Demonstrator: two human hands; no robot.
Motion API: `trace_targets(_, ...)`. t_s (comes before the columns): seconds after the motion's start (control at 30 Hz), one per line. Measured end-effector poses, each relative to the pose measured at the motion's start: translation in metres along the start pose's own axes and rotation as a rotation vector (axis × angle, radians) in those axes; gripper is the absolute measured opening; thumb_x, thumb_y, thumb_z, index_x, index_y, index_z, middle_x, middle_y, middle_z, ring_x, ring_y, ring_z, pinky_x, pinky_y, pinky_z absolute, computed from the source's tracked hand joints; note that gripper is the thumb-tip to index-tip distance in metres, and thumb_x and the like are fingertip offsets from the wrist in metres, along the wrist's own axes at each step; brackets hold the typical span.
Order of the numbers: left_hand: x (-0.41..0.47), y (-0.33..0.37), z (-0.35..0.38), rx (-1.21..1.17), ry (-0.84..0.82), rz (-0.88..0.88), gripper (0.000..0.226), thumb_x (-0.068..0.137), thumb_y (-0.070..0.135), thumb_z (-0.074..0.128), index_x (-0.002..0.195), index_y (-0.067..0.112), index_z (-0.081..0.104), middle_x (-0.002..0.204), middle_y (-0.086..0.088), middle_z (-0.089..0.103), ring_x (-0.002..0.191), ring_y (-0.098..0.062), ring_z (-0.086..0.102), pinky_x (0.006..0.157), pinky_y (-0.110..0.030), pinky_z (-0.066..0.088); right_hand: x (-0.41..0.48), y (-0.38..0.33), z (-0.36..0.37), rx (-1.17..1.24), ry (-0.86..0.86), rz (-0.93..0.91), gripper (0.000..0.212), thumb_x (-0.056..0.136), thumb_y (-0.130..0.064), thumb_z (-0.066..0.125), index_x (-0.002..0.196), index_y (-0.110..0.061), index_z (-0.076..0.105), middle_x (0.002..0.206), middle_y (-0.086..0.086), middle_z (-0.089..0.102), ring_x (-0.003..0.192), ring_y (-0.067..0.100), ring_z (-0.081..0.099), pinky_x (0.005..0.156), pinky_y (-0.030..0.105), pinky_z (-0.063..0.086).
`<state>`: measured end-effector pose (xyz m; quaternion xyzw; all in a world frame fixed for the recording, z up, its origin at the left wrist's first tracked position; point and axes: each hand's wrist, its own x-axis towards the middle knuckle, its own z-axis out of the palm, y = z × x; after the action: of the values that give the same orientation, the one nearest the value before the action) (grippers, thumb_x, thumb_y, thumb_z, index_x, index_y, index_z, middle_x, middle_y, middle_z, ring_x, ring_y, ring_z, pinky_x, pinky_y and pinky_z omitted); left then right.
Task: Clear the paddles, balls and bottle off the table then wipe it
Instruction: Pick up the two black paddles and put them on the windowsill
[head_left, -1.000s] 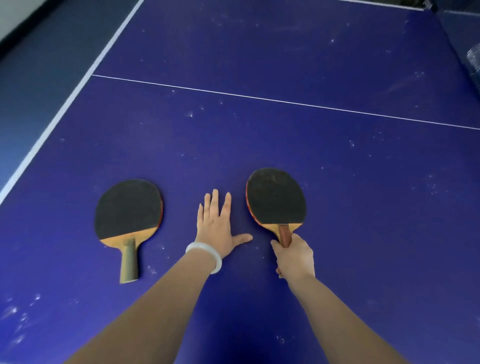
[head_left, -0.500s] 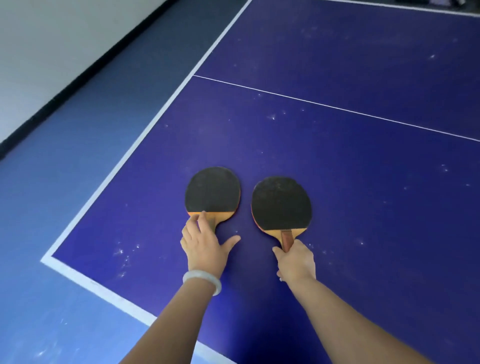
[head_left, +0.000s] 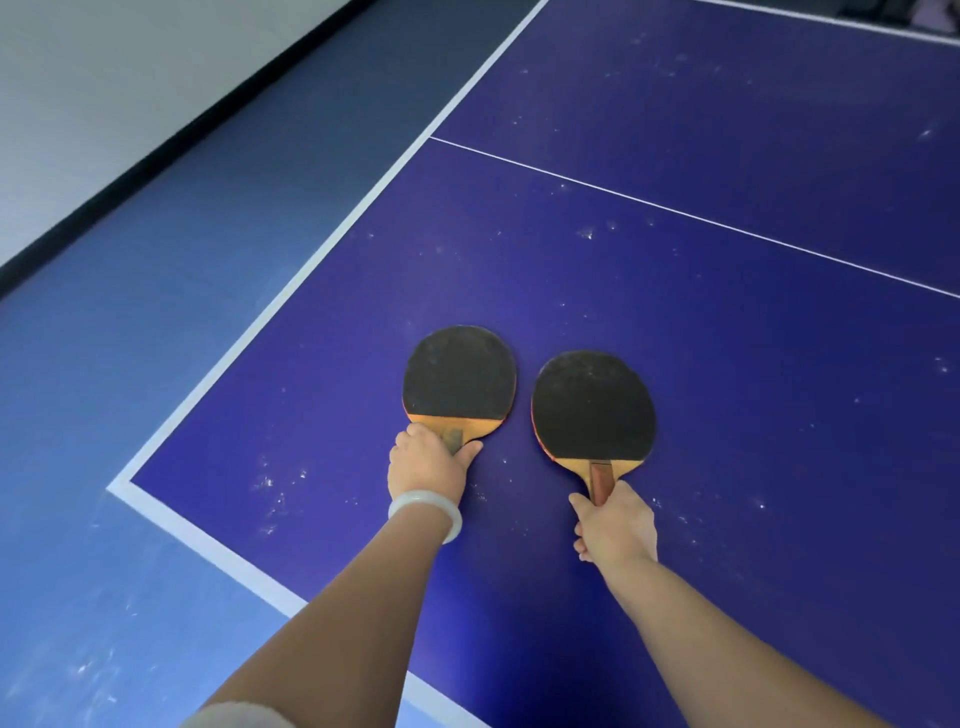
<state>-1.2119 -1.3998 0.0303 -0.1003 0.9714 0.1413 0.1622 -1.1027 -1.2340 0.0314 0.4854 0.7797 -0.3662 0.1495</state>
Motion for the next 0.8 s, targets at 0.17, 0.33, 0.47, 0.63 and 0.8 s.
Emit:
trace_targets(0.17,0.001,-0.008,-0.012,-0.154,-0.073,-0.029,0.055,0.082,0.055,0.069,0.100,0.007,0.047,0.100,-0.008,0.061,0.078,-0.025,0.059,0.066,-0.034,0.048,-0.001,0.002,0.002,0.023,0.006,0.000,0.026,0.092,-0.037,0.065,0.093,-0.017,0.048,0.072,0.002,0.066,0.050,0.014,0.067,0.057,0.034,0.062)
trace_targets(0.33,0.000,-0.020,-0.014,-0.432,-0.196,-0.051,0.044,0.081,0.042,0.073,0.092,0.012,0.043,0.093,-0.010,0.061,0.077,-0.033,0.067,0.067,-0.040,0.056,-0.005,0.002,0.002,0.053,-0.003,0.019,0.028,0.092,-0.037,0.065,0.100,-0.015,0.050,0.076,0.004,0.067,0.054,0.015,0.068,0.060,0.035,0.062)
trace_targets(0.47,-0.007,-0.025,-0.011,-0.473,-0.216,-0.085,0.035,0.082,0.033,0.072,0.091,0.014,0.044,0.087,-0.005,0.058,0.073,-0.026,0.061,0.058,-0.035,0.050,-0.011,0.005,0.005,0.081,-0.015,0.030,0.028,0.091,-0.037,0.066,0.102,-0.016,0.051,0.079,0.004,0.066,0.056,0.015,0.068,0.061,0.034,0.062)
trace_targets(0.63,-0.021,-0.030,-0.005,-0.461,-0.339,-0.139,0.031,0.086,0.034,0.069,0.081,0.014,0.045,0.067,-0.006,0.062,0.049,-0.020,0.057,0.051,-0.029,0.050,-0.022,0.018,0.010,0.056,-0.004,0.007,0.026,0.091,-0.039,0.066,0.095,-0.021,0.049,0.077,0.001,0.065,0.054,0.014,0.067,0.056,0.029,0.061)
trace_targets(0.8,-0.044,-0.048,0.000,-0.548,-0.303,-0.132,0.031,0.085,0.033,0.070,0.082,0.014,0.046,0.068,-0.007,0.060,0.049,-0.022,0.054,0.048,-0.028,0.050,-0.032,0.032,0.004,0.031,-0.019,-0.013,0.024,0.091,-0.039,0.066,0.095,-0.021,0.050,0.079,0.000,0.063,0.055,0.014,0.066,0.052,0.026,0.058)
